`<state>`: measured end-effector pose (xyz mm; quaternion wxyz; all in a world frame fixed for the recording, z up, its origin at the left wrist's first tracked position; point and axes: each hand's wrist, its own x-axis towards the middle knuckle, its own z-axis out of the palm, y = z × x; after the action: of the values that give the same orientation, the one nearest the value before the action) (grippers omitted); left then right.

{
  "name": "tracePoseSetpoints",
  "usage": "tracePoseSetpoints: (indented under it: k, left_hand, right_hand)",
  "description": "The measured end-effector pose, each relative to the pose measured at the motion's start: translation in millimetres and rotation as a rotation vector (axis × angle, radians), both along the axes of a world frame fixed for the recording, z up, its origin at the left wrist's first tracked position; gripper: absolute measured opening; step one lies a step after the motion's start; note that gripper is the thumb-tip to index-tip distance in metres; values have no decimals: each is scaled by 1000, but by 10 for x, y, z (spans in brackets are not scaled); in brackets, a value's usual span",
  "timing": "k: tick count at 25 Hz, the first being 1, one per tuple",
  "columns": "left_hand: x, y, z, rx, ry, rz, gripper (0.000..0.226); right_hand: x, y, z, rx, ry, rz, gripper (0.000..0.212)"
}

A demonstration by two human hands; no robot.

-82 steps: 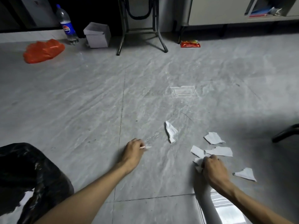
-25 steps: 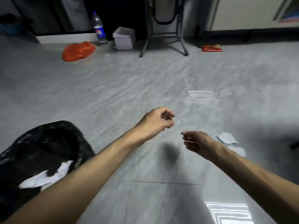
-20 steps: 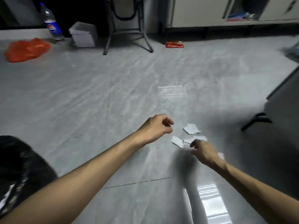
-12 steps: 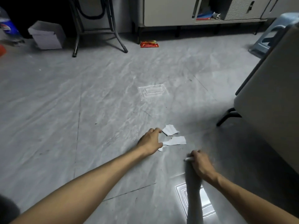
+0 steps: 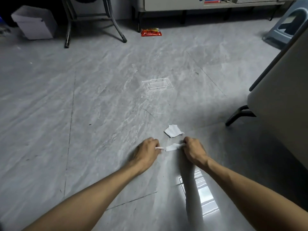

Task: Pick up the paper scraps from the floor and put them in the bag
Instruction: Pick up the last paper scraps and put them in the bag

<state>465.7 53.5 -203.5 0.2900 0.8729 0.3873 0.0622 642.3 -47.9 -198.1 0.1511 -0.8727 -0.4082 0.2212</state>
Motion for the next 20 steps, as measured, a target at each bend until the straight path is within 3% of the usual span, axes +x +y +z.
tracePoseSetpoints:
  k: [4, 8, 14, 20]
  left_hand:
    - [411, 220, 129, 42, -185, 54, 14]
    - [820, 251, -10, 114, 50, -240, 27]
    - [773, 98, 4, 14, -99, -54, 15]
    - [23, 80, 1109, -283, -450, 207, 15]
  right_hand:
    - [159, -143, -62, 198, 114, -258, 5]
    - [291, -365, -35, 300, 271, -521, 5]
    - [357, -613, 77, 329, 369, -562, 12]
    - [-115, -285, 428, 339, 637, -380, 16]
